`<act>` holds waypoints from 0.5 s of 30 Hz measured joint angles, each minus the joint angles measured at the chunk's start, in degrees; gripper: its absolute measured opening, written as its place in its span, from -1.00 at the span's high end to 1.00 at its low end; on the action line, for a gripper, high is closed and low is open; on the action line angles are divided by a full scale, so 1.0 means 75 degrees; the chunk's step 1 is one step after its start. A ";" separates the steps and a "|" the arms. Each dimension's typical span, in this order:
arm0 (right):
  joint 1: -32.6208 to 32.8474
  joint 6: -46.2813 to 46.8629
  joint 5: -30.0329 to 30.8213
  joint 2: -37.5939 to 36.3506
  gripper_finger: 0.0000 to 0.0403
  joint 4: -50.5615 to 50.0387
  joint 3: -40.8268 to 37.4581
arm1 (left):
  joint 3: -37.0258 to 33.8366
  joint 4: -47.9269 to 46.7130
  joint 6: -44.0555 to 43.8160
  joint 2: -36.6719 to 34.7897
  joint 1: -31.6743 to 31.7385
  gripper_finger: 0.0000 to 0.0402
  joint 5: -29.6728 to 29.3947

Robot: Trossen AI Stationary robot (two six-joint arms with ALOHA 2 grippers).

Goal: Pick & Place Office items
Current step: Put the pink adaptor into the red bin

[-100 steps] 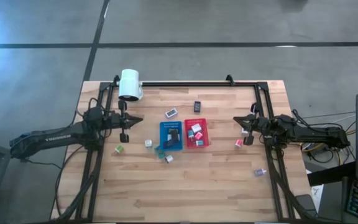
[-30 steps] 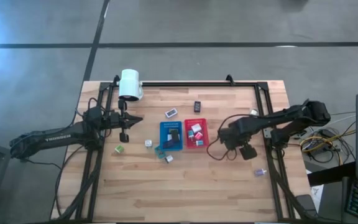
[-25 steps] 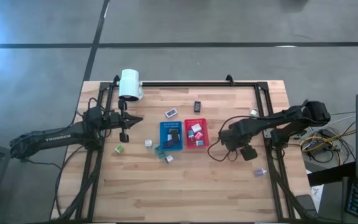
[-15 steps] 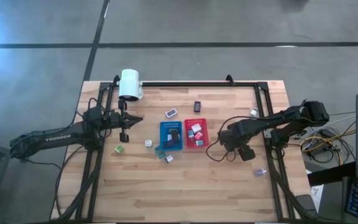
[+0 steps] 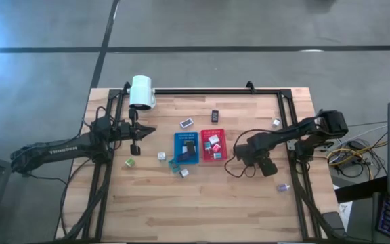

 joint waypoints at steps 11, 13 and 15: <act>0.0000 0.0152 -0.0040 -0.0871 0.38 0.0274 0.0543 | 0.0000 0.0000 0.0000 0.0003 0.0003 0.97 0.0000; 0.0000 0.0149 -0.0068 -0.1358 0.38 0.0768 0.0625 | 0.0000 0.0000 0.0000 0.0003 0.0003 0.97 0.0003; -0.0007 0.0143 -0.0190 -0.1965 0.38 0.1256 0.0694 | 0.0000 0.0000 0.0000 0.0003 0.0003 0.97 0.0002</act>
